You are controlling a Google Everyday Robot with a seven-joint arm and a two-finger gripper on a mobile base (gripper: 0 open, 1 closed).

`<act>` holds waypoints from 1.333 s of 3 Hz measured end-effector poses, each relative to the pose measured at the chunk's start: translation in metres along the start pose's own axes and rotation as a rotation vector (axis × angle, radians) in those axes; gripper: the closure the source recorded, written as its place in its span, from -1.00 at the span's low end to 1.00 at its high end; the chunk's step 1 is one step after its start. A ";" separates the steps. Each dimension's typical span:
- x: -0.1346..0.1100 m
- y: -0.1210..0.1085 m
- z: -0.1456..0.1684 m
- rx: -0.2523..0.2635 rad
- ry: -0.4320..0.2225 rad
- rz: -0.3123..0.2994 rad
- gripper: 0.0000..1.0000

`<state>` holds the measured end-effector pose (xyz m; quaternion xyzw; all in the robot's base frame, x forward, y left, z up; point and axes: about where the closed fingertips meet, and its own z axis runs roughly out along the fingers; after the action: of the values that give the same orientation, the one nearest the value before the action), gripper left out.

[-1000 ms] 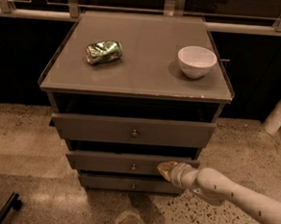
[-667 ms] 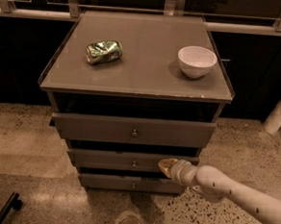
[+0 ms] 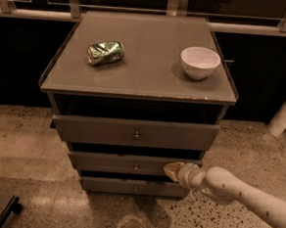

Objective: Close middle drawer

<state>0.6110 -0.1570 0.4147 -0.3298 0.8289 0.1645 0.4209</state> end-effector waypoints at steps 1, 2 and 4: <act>0.011 -0.021 -0.068 -0.034 0.025 0.159 1.00; 0.010 -0.001 -0.072 -0.113 0.033 0.166 0.62; 0.010 -0.001 -0.072 -0.113 0.033 0.166 -0.31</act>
Offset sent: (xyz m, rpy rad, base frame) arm -0.0264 -0.0506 0.0271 0.0810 0.1064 -0.0605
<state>0.5653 -0.2012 0.4495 -0.2858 0.8495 0.2398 0.3731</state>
